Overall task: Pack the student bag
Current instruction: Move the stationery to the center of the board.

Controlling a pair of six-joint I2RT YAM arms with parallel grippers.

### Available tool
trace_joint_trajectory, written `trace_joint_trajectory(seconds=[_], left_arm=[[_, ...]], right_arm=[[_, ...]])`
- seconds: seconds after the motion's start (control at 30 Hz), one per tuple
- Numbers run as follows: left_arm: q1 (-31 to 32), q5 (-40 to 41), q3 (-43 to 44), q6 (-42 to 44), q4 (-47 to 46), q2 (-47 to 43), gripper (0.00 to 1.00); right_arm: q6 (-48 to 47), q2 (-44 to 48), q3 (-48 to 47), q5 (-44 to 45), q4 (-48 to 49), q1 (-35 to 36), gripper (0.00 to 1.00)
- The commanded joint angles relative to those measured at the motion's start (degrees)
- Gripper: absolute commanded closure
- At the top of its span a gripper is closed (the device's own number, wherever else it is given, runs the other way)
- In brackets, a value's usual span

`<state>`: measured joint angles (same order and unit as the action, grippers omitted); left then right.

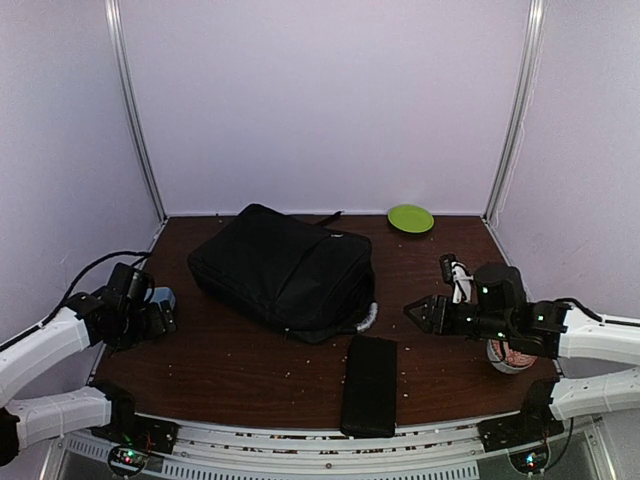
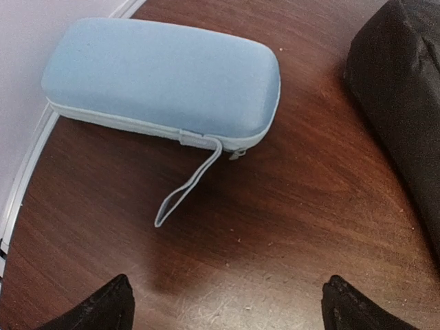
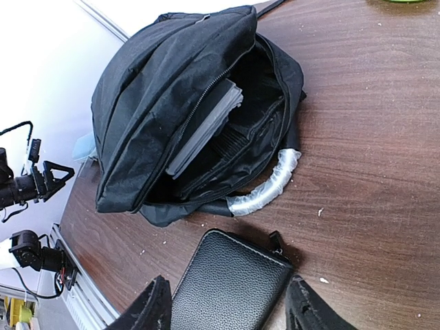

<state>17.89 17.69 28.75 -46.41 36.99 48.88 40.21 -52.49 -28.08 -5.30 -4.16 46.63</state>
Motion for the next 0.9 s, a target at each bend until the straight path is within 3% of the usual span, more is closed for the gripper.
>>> trace_joint_trajectory(seconds=[0.0,0.33,0.53,0.77,0.87], left_arm=[[-4.52,-5.3,-1.66,-0.61,-7.87,4.91,0.02],[-6.75,-1.09,3.01,2.03,-13.51,19.77,0.04],[-7.61,-0.29,3.75,2.15,-15.43,21.44,0.08],[-9.65,-2.78,5.17,2.64,-17.19,25.29,0.2],[-10.03,-4.17,5.06,2.6,-18.57,26.92,0.31]], right_arm=[[-0.93,0.86,1.04,-0.27,1.89,0.4,0.44],[-1.37,4.27,2.69,1.28,0.32,0.39,0.44],[-2.21,4.86,2.62,1.98,-0.22,0.4,0.44],[-2.39,4.17,1.4,1.55,-0.72,0.43,0.44],[-2.31,4.34,1.37,1.65,-0.98,0.4,0.44]])
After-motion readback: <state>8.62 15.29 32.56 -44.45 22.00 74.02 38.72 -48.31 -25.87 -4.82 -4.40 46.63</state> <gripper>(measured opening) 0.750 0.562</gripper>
